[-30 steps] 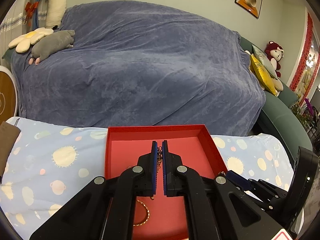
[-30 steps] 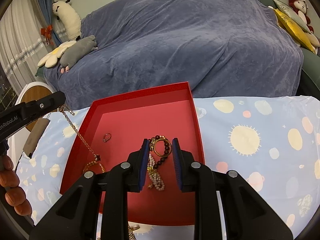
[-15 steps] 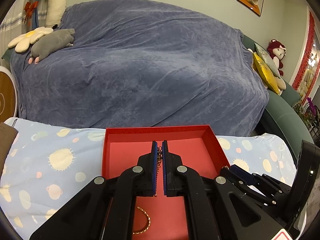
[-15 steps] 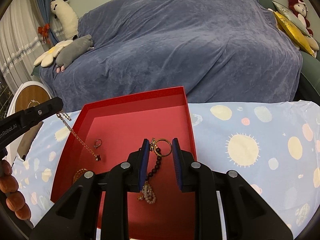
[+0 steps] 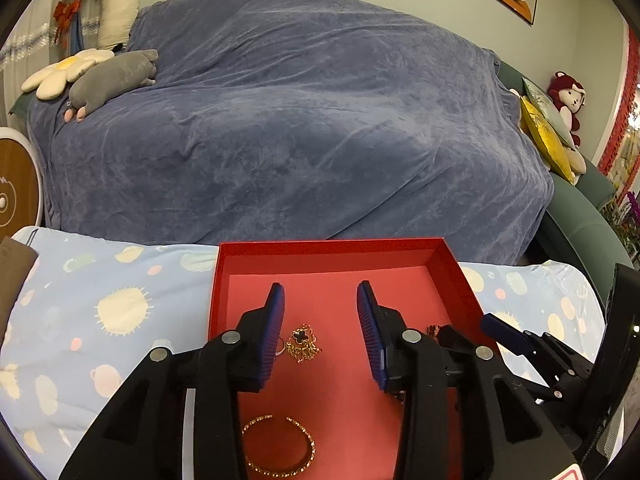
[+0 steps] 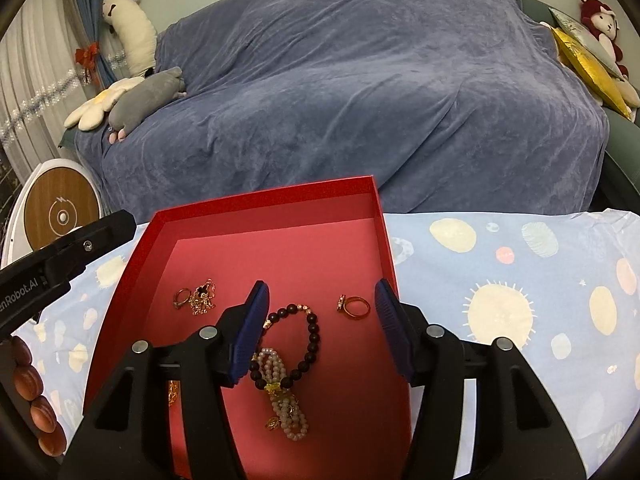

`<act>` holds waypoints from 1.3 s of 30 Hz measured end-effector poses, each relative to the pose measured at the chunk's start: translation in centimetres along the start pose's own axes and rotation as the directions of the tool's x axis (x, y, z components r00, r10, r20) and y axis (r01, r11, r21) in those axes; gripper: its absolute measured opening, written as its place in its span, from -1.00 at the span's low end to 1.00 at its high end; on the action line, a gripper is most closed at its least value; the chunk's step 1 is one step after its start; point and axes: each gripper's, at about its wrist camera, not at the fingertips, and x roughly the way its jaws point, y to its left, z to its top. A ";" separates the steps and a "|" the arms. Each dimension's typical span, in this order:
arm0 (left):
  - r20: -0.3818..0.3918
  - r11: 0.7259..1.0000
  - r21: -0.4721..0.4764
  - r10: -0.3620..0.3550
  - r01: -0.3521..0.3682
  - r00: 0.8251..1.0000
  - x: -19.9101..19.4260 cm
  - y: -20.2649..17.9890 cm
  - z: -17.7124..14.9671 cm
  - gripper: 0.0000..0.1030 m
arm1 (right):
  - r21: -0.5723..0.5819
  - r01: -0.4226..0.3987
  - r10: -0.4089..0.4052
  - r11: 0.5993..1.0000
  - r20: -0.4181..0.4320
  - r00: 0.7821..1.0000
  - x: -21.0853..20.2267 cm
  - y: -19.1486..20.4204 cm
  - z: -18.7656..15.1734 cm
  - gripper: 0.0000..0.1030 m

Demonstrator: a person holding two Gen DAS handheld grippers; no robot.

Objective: Organize jewelry
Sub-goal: 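Raise both open tools out of the box toward the jewelry on the sheet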

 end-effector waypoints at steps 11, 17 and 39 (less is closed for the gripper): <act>-0.049 0.996 0.058 0.073 -0.070 0.996 -0.1 2.8 -5.4 -0.30 | -0.035 -0.020 0.019 0.999 -0.034 0.999 -1.1 0.5 -3.6 -0.10; -0.043 0.991 0.105 0.088 -0.083 0.995 -0.9 3.8 -6.9 -0.37 | -0.063 0.004 -0.008 0.998 -0.066 0.998 -2.8 1.5 -6.2 -0.13; -0.015 0.999 0.009 0.048 -0.048 0.999 -4.9 4.4 -7.8 -0.12 | 0.001 -0.091 0.091 0.996 -0.039 0.995 -10.3 3.2 -10.5 -0.17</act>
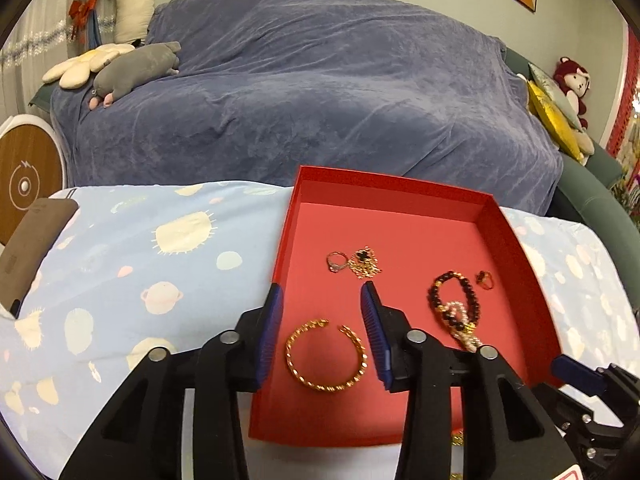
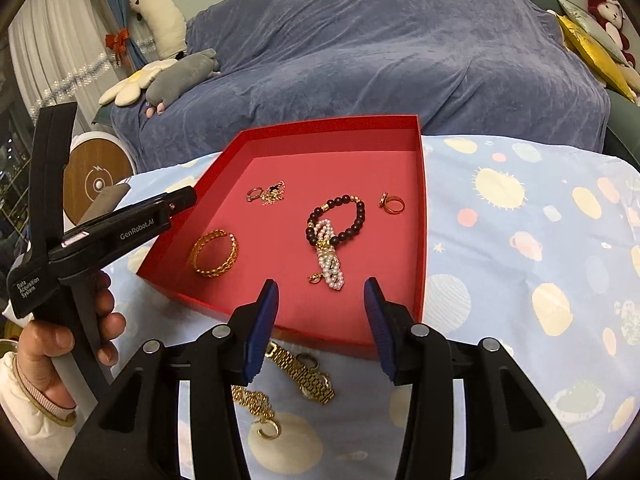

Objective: Organize jewelry
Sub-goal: 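Raise both open tools out of the box toward the jewelry on the sheet, then close the left tool on the gold chain while the right tool lowers over the gold watch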

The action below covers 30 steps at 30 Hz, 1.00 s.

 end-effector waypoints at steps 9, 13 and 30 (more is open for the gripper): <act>-0.064 1.000 0.001 -0.011 0.011 0.998 -6.4 -1.9 -4.5 0.08 | -0.092 -0.022 0.013 0.995 -0.094 0.995 -0.7 0.8 -4.3 -0.17; -0.084 1.000 -0.003 -0.024 0.024 0.996 -8.0 -1.9 -6.8 0.10 | -0.124 -0.031 0.019 0.992 -0.094 0.995 -0.4 0.9 -5.0 -0.17; -0.196 0.997 -0.054 -0.069 0.059 0.978 -5.6 -0.6 -9.6 0.11 | -0.197 -0.043 0.021 0.979 -0.115 0.993 3.3 0.6 -5.1 -0.16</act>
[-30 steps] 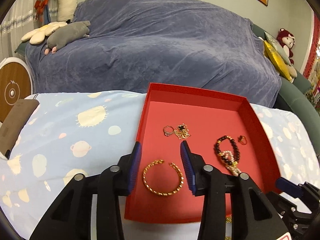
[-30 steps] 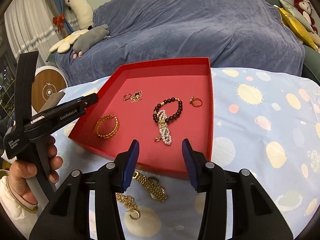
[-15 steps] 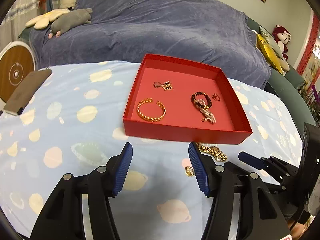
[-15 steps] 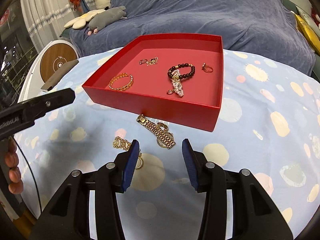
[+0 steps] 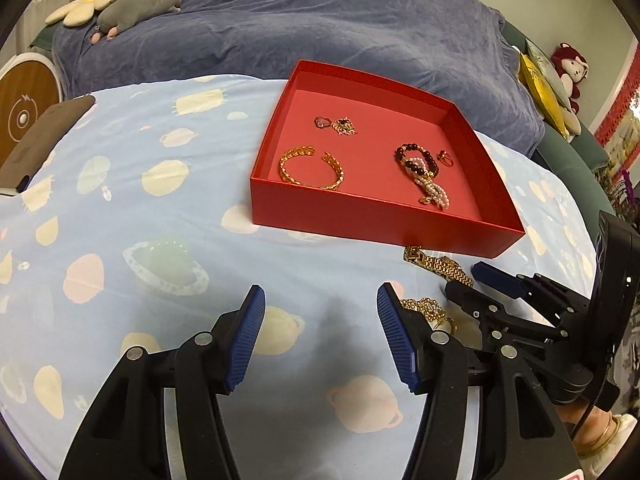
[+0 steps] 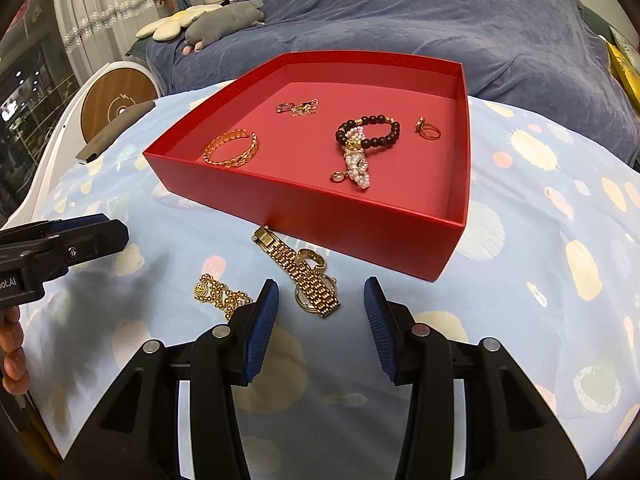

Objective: Organize jewelry
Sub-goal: 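Close the left tool on the gold chain while the right tool lowers over the gold watch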

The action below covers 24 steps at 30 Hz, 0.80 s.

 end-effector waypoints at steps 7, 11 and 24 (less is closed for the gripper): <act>-0.014 0.999 0.041 0.004 -0.004 1.000 0.5 -0.9 -0.5 0.15 | -0.021 0.011 -0.011 1.000 -0.010 1.000 0.3 0.8 0.4 -0.21; -0.016 0.998 0.060 0.008 -0.007 1.000 0.7 -1.2 -0.7 0.23 | -0.007 0.036 -0.036 0.999 -0.034 0.999 0.2 1.0 0.5 -0.57; -0.018 0.988 0.153 -0.012 0.015 1.000 1.8 -3.3 -1.4 0.24 | 0.087 -0.011 0.018 0.996 -0.085 0.996 -3.7 -0.6 -2.3 -0.58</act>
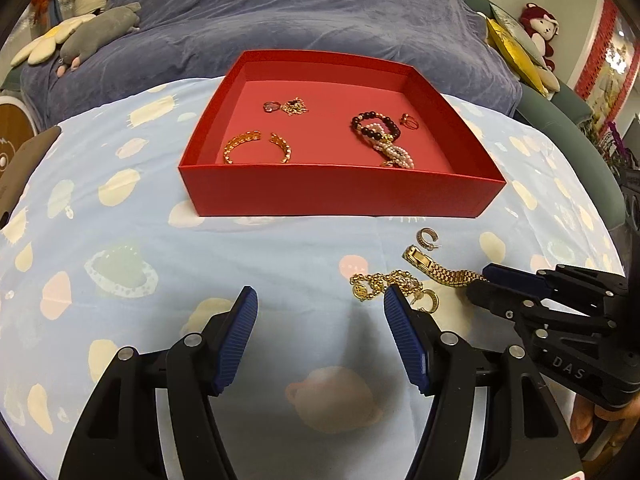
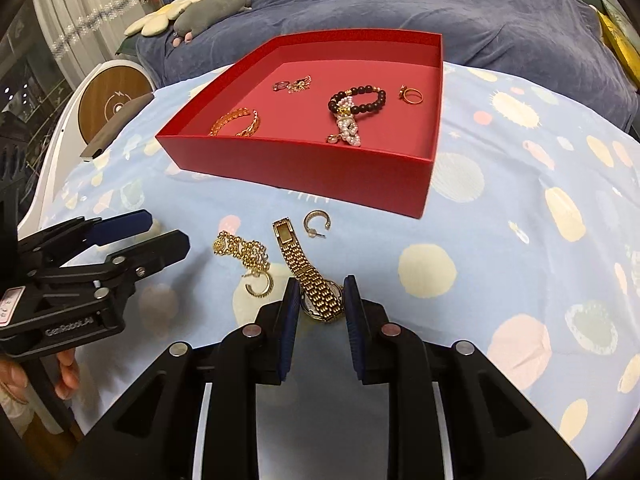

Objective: Organize jewelry
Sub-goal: 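Close the left tool on the gold chain while the right tool lowers over the gold watch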

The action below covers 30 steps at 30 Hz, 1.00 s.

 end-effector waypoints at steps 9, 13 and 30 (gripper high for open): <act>-0.006 0.992 0.128 -0.005 0.006 1.000 2.8 -3.0 -0.3 0.23 | 0.047 -0.004 0.005 0.999 -0.008 1.000 -1.4 -1.9 -1.3 -0.58; 0.029 0.987 0.159 0.016 -0.021 0.999 3.1 -3.6 -0.2 0.09 | 0.057 -0.006 0.006 0.998 -0.006 1.000 -1.6 -2.4 -1.3 -0.58; 0.023 0.992 0.119 -0.053 0.050 0.998 2.3 -3.9 -0.4 -0.93 | 0.072 -0.004 0.004 0.997 0.001 1.000 -1.7 -2.8 -0.9 -0.58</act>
